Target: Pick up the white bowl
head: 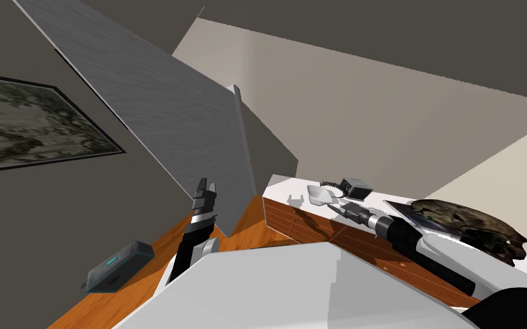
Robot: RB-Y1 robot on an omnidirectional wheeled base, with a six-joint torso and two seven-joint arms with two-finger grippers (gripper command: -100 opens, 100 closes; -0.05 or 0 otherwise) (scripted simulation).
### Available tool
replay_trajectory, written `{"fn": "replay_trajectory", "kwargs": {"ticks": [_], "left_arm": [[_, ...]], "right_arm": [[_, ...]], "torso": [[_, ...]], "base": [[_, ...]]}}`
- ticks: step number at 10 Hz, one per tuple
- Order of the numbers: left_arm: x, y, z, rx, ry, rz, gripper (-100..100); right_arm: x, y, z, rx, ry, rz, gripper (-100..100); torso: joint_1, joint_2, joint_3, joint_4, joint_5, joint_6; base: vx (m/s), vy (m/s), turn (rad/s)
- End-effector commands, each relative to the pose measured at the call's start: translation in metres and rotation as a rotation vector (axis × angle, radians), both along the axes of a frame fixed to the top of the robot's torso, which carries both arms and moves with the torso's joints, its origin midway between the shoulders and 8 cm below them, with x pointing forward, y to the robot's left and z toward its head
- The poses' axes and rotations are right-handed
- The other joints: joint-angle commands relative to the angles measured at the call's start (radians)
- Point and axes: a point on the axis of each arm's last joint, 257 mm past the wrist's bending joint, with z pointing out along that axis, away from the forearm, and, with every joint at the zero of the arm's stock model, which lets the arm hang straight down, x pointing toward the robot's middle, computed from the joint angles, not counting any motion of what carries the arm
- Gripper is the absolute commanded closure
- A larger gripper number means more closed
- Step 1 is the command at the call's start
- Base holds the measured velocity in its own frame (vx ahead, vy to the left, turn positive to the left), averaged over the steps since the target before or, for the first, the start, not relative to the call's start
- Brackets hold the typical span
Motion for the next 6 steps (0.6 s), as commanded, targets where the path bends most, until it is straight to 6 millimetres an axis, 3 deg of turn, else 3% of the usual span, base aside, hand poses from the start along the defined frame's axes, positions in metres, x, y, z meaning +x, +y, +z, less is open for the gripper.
{"fn": "replay_trajectory", "kwargs": {"ticks": [1,2,3,6], "left_arm": [[0.0,0.0,0.0,0.0,0.0,0.0,0],[0.0,0.0,0.0,0.0,0.0,0.0,0],[0.0,0.0,0.0,0.0,0.0,0.0,0],[0.0,0.0,0.0,0.0,0.0,0.0,0]], "right_arm": [[-0.009,-0.025,-0.009,-0.091,0.057,0.009,-100],[-0.01,-0.026,-0.012,-0.114,0.064,0.016,-100],[-0.015,-0.041,-0.017,-0.168,0.102,0.022,-100],[-0.022,-0.058,-0.026,-0.248,0.149,0.038,-100]], "torso": [[0.0,0.0,0.0,0.0,0.0,0.0],[0.002,-0.001,-0.001,0.0,0.0,0.0],[0.002,-0.001,-0.001,0.0,0.0,0.001],[0.0,-0.001,-0.001,0.0,0.0,0.0]], "base": [[0.055,0.108,0.177],[0.061,0.108,0.037],[0.06,0.109,0.085],[0.044,0.062,0.062]]}}
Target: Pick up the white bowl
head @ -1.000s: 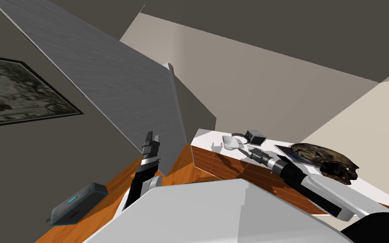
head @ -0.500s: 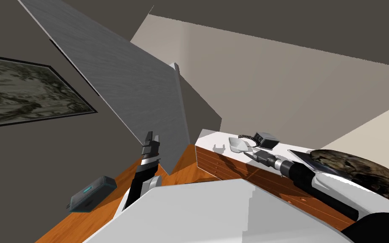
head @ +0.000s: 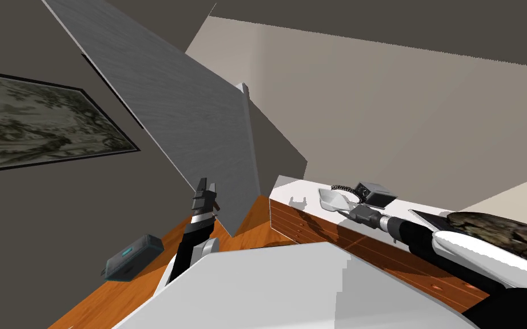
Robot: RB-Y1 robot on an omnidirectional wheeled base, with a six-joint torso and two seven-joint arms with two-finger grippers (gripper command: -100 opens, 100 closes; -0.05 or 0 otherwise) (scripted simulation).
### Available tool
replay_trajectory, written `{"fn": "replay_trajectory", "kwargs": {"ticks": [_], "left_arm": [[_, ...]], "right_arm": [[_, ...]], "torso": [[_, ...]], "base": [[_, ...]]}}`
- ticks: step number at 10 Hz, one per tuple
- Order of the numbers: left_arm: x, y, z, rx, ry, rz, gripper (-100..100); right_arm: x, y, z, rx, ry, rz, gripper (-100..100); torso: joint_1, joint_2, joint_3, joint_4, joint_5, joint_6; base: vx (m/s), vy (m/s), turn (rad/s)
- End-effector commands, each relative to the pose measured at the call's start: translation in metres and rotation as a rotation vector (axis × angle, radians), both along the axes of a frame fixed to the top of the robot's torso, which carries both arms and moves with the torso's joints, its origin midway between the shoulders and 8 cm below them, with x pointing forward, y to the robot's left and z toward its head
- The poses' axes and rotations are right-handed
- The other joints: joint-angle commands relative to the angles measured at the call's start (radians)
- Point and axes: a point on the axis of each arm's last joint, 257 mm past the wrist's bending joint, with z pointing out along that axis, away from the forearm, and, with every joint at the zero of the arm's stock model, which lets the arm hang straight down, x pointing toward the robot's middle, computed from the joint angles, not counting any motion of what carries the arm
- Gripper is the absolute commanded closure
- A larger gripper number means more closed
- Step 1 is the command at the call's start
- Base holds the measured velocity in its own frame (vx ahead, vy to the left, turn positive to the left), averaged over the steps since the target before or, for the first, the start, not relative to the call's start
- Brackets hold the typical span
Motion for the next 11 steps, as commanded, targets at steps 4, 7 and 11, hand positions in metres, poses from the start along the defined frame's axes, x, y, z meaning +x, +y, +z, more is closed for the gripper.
{"fn": "replay_trajectory", "kwargs": {"ticks": [4,7,11], "left_arm": [[0.0,0.0,0.0,0.0,0.0,0.0,0],[0.0,0.0,0.0,0.0,0.0,0.0,0],[0.0,0.0,0.0,0.0,0.0,0.0,0]], "right_arm": [[-0.022,-0.045,-0.019,-0.17,0.132,0.031,-100],[-0.039,-0.071,-0.03,-0.268,0.219,0.054,-100],[-0.067,-0.105,-0.044,-0.384,0.345,0.086,-100]], "torso": [[0.0,-0.001,0.0,0.0,0.0,0.0],[0.001,-0.003,-0.002,-0.001,0.0,0.0],[0.001,-0.003,-0.002,-0.001,0.0,0.0]], "base": [[0.06,0.07,0.086],[0.09,0.077,0.053],[0.087,0.065,0.061]]}}
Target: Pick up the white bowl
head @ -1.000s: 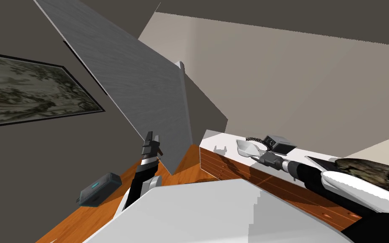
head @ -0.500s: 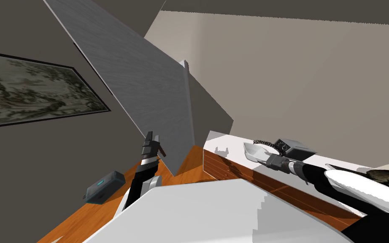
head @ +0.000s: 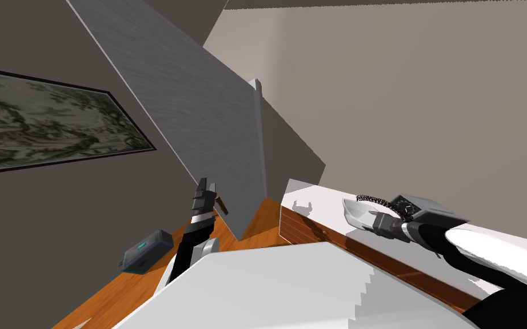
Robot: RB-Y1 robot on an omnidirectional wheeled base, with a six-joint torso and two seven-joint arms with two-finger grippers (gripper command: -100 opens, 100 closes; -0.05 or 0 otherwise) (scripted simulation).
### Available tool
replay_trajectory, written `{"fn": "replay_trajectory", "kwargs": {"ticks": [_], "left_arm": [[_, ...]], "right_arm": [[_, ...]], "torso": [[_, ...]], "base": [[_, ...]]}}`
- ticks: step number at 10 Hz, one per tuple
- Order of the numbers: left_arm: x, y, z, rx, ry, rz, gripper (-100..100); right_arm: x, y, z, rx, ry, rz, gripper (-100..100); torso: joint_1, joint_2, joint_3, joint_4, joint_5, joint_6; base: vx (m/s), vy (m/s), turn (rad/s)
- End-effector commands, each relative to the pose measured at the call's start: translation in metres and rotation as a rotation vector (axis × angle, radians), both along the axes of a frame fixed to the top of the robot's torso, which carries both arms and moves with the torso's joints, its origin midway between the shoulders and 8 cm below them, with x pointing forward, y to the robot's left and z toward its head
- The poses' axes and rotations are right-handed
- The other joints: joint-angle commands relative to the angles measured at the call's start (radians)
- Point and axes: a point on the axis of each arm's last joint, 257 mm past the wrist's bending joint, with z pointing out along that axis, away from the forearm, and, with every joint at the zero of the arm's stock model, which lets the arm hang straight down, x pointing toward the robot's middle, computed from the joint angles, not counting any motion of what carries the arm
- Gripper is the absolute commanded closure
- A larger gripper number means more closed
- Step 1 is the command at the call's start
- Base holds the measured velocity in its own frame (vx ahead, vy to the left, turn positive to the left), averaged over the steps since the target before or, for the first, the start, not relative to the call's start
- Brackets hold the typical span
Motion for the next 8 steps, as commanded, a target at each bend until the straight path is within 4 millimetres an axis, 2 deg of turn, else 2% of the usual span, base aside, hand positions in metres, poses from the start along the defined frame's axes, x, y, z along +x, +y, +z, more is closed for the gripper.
{"fn": "replay_trajectory", "kwargs": {"ticks": [1,4,5,6,7,8], "left_arm": [[0.0,0.0,0.0,0.0,0.0,0.0,0],[0.0,0.0,0.0,0.0,0.0,0.0,0],[0.0,0.0,0.0,0.0,0.0,0.0,0],[0.0,0.0,0.0,0.0,0.0,0.0,0],[0.0,0.0,0.0,0.0,0.0,0.0,0],[0.0,0.0,0.0,0.0,0.0,0.0,0]], "right_arm": [[-0.017,-0.016,-0.006,-0.048,0.066,0.011,-100],[-0.046,-0.033,-0.021,-0.098,0.168,0.023,-100],[-0.064,-0.036,-0.033,-0.103,0.219,0.025,-100],[-0.05,-0.032,-0.028,-0.1,0.19,0.025,-100],[-0.052,-0.032,-0.029,-0.099,0.195,0.024,0],[-0.059,-0.031,-0.042,-0.08,0.217,0.031,-100]], "torso": [[0.0,0.0,0.0,0.0,0.0,0.0],[-0.001,0.001,0.0,0.0,0.0,0.0],[-0.002,0.001,0.001,0.0,0.0,0.0],[-0.003,0.001,0.001,0.0,-0.001,0.0],[-0.004,0.004,0.002,0.001,-0.001,0.001],[-0.004,0.006,0.004,0.001,-0.001,0.001]], "base": [[0.115,0.081,0.062],[0.101,0.06,0.041],[0.096,0.03,0.056],[0.044,0.011,0.011],[0.008,0.002,-0.001],[-0.06,0.02,0.305]]}}
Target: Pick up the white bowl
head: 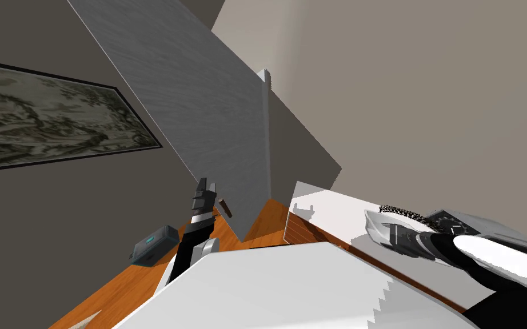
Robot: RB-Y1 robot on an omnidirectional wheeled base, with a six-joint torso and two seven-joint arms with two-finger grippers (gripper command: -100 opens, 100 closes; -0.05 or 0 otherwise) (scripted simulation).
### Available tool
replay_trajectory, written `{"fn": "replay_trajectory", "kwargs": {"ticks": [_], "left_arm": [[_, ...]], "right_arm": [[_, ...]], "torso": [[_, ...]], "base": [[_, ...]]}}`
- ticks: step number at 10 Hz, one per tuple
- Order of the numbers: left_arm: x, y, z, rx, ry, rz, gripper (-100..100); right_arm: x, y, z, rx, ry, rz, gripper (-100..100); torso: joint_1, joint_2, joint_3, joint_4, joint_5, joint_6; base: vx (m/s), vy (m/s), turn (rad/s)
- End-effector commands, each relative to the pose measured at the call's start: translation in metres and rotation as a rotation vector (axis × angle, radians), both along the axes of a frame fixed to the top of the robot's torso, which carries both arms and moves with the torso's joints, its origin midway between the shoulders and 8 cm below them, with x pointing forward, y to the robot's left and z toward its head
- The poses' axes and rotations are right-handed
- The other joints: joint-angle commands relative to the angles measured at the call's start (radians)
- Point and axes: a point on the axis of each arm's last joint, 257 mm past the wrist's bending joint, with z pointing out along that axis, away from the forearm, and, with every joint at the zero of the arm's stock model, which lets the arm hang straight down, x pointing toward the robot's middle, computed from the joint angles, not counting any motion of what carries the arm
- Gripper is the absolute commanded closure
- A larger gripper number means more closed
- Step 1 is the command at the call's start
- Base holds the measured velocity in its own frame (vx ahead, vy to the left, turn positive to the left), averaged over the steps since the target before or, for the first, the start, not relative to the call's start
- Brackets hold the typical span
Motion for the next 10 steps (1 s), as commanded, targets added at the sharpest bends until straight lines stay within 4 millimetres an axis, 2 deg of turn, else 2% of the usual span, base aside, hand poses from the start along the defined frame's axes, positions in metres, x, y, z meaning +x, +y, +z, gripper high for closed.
{"fn": "replay_trajectory", "kwargs": {"ticks": [1,2,3,4,5,6,8,10], "left_arm": [[0.0,0.0,0.0,0.0,0.0,0.0,0],[0.0,0.0,0.0,0.0,0.0,0.0,0],[0.0,0.0,0.0,0.0,0.0,0.0,0],[0.0,0.0,0.0,0.0,0.0,0.0,0],[0.0,0.0,0.0,0.0,0.0,0.0,0],[0.0,0.0,0.0,0.0,0.0,0.0,0],[0.0,0.0,0.0,0.0,0.0,0.0,0],[0.0,0.0,0.0,0.0,0.0,0.0,0]], "right_arm": [[-0.013,-0.003,-0.011,0.017,0.021,-0.017,-100],[-0.015,-0.005,-0.011,0.035,0.011,-0.045,-100],[-0.016,-0.002,-0.02,0.042,0.029,-0.022,-100],[-0.028,-0.006,-0.026,0.05,0.044,-0.042,-100],[-0.035,-0.014,-0.026,0.055,0.043,-0.078,-100],[-0.033,-0.013,-0.025,0.074,0.028,-0.095,-100],[-0.048,-0.017,-0.037,0.081,0.059,-0.098,-100],[-0.05,-0.022,-0.036,0.103,0.039,-0.147,-100]], "torso": [[0.0,0.0,0.0,0.0,0.0,0.0],[0.0,0.002,0.002,0.001,0.0,0.002],[-0.001,0.002,0.001,0.001,0.0,0.002],[0.0,0.002,0.002,0.001,0.0,0.0],[-0.002,0.002,0.001,0.0,-0.004,-0.001],[-0.002,0.0,0.0,0.0,-0.004,0.0],[-0.001,-0.002,-0.001,-0.001,-0.004,-0.003],[-0.002,-0.002,-0.001,-0.001,-0.006,0.0]], "base": [[-0.082,0.021,0.222],[-0.045,0.006,-0.01],[-0.077,0.012,0.307],[-0.081,-0.002,0.188],[-0.04,0.008,-0.005],[-0.007,0.01,-0.038],[-0.063,0.024,0.275],[-0.025,0.004,-0.033]]}}
